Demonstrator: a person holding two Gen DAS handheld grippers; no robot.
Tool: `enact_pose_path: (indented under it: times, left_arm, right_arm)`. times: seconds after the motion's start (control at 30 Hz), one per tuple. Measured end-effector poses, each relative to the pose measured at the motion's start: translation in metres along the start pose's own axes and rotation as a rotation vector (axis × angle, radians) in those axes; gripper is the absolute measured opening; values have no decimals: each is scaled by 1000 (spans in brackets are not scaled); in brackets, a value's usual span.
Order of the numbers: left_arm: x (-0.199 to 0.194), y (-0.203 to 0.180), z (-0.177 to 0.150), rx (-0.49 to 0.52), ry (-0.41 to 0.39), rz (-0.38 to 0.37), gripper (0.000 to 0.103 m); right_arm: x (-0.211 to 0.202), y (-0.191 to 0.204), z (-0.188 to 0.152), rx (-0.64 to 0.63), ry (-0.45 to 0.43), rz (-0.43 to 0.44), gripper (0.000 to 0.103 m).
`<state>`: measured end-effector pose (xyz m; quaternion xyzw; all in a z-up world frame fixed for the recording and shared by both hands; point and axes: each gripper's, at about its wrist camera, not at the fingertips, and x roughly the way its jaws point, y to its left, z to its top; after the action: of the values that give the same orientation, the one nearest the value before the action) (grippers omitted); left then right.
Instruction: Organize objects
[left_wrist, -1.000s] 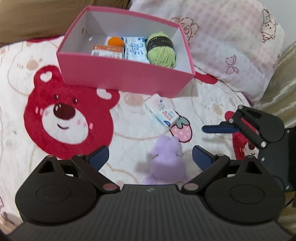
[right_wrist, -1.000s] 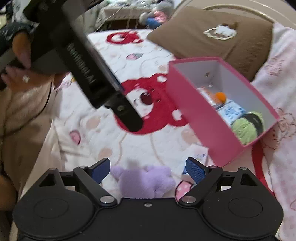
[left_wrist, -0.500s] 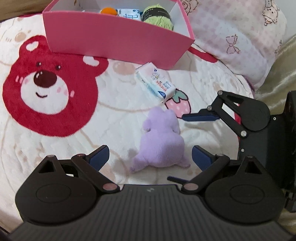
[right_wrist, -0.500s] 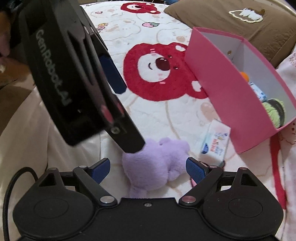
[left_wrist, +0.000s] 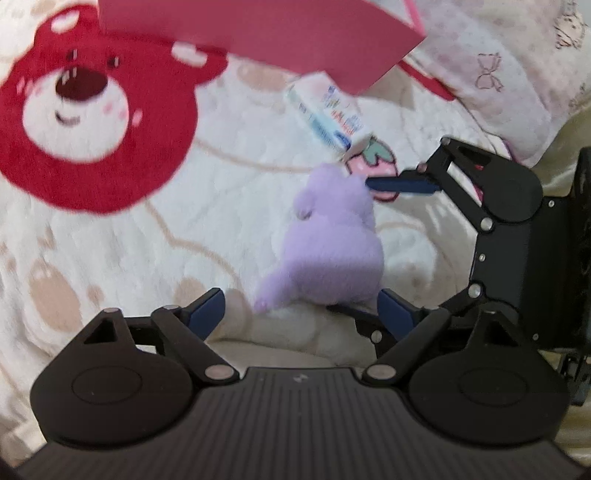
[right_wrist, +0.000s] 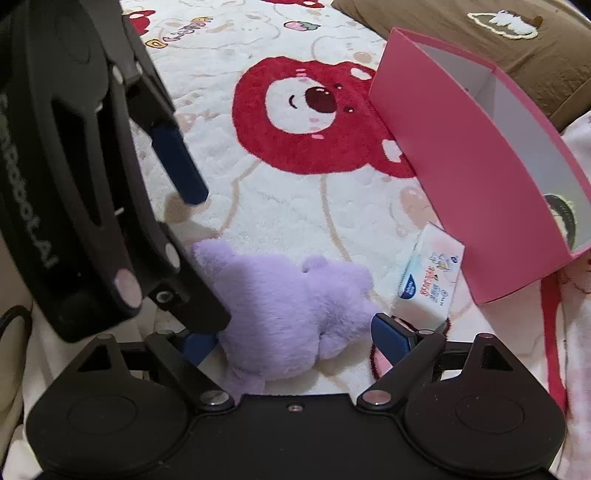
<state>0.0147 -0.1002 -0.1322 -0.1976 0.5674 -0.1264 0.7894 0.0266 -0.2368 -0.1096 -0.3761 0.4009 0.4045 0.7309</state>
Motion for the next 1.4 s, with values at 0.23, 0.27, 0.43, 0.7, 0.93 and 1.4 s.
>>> enact_pose_path:
  times: [0.23,0.27,0.43,0.7,0.93,1.4]
  left_arm:
    - [4,1,-4,3,-19,-2,75]
    - [5,1,-3,5,-20,-5,75]
    - [9,7,-2,-20,-15,-14,75]
    - [7,13,4,-43,-12,-49,64]
    - [0,25,13,-73,-40,-74,61]
    - [-14,56,36,-175,-138,-102,58]
  right_arm:
    - [15,-8,-1,-7,11,15,99]
    - [16,-9,-2,-6,11,19,99]
    - [26,-14,-5,8,22,38,101]
    - [29,-22,-5,92,0,74,98]
    - [28,-23,-4,261,-38,58,98]
    - [42,-47,5,760,-125,70,99]
